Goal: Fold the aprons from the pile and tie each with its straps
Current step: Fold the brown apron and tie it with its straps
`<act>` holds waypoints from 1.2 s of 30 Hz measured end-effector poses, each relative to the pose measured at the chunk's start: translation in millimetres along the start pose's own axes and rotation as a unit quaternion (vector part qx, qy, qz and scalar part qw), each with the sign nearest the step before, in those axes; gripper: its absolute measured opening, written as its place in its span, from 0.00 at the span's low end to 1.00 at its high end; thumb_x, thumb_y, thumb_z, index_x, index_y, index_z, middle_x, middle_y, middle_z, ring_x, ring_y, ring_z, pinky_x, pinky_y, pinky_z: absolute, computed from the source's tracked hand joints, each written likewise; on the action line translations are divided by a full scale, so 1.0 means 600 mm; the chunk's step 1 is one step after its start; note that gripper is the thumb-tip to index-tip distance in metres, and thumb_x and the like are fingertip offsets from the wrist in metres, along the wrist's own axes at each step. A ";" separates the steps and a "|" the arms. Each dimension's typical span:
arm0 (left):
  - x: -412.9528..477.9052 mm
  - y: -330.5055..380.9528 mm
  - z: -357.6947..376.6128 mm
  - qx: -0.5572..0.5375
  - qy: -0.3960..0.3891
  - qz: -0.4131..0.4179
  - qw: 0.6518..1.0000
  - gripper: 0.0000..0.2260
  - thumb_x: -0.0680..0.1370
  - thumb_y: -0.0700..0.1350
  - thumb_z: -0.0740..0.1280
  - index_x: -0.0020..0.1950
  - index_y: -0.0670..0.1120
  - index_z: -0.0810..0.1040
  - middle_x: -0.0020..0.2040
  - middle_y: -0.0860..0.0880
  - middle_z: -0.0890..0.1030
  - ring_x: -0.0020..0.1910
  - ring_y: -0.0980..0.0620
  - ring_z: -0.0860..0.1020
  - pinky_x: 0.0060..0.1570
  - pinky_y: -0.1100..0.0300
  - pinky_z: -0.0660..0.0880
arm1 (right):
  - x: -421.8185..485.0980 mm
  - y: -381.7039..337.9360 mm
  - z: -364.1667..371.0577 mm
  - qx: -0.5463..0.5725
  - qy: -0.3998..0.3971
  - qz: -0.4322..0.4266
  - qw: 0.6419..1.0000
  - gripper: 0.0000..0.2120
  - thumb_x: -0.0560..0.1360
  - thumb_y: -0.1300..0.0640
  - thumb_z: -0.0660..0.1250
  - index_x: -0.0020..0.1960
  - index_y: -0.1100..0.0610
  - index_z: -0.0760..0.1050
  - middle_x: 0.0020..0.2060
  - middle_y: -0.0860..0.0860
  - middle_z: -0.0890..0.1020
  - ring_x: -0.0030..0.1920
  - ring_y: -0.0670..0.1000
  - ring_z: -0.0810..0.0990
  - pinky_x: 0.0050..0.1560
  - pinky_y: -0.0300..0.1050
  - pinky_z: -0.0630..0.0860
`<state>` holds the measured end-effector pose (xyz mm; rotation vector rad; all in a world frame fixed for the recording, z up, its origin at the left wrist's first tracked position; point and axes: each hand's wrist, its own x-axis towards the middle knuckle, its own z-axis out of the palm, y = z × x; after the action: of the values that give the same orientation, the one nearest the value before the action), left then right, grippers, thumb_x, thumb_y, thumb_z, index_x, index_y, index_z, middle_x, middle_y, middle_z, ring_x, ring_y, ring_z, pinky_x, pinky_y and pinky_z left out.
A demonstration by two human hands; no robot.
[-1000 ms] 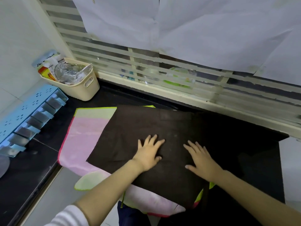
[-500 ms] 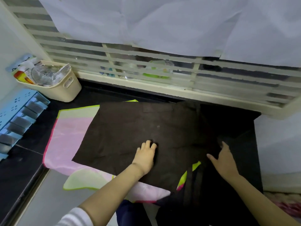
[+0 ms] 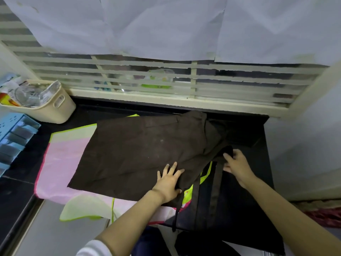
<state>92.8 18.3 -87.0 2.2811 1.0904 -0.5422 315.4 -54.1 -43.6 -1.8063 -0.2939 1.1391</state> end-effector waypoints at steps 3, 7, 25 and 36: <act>0.001 0.002 -0.002 0.010 -0.001 -0.005 1.000 0.34 0.76 0.47 0.67 0.77 0.55 0.52 0.78 0.51 0.41 0.76 0.45 0.41 0.72 0.39 0.46 | 0.004 -0.035 -0.022 -0.022 0.015 -0.028 0.999 0.14 0.79 0.63 0.61 0.64 0.63 0.66 0.51 0.56 0.72 0.36 0.48 0.73 0.37 0.41 0.76; 0.001 0.009 -0.008 0.025 -0.007 -0.012 1.000 0.34 0.76 0.46 0.68 0.77 0.54 0.53 0.78 0.50 0.42 0.76 0.44 0.42 0.72 0.38 0.49 | 0.003 -0.038 -0.044 -0.146 -0.044 -0.006 0.988 0.16 0.76 0.66 0.65 0.63 0.64 0.70 0.55 0.59 0.75 0.51 0.55 0.78 0.50 0.47 0.78; 0.000 0.003 -0.019 0.096 -0.004 0.020 0.995 0.25 0.81 0.48 0.57 0.77 0.53 0.54 0.78 0.50 0.46 0.76 0.45 0.47 0.71 0.43 0.56 | -0.043 0.077 -0.032 -0.604 -0.115 -0.345 0.709 0.21 0.74 0.70 0.58 0.65 0.55 0.68 0.58 0.51 0.72 0.61 0.52 0.70 0.55 0.44 0.68; 0.040 0.037 -0.080 0.074 0.187 0.069 0.977 0.11 0.80 0.45 0.59 0.62 0.48 0.68 0.61 0.48 0.67 0.61 0.48 0.67 0.57 0.56 0.63 | -0.002 0.050 -0.042 -0.451 -0.125 -0.201 0.861 0.10 0.80 0.55 0.60 0.59 0.56 0.73 0.44 0.48 0.82 0.46 0.48 0.80 0.49 0.42 0.75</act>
<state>130.2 50.6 -57.0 2.6389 1.0796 -0.1437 326.8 -85.2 -64.0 -2.1983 -1.4928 0.9848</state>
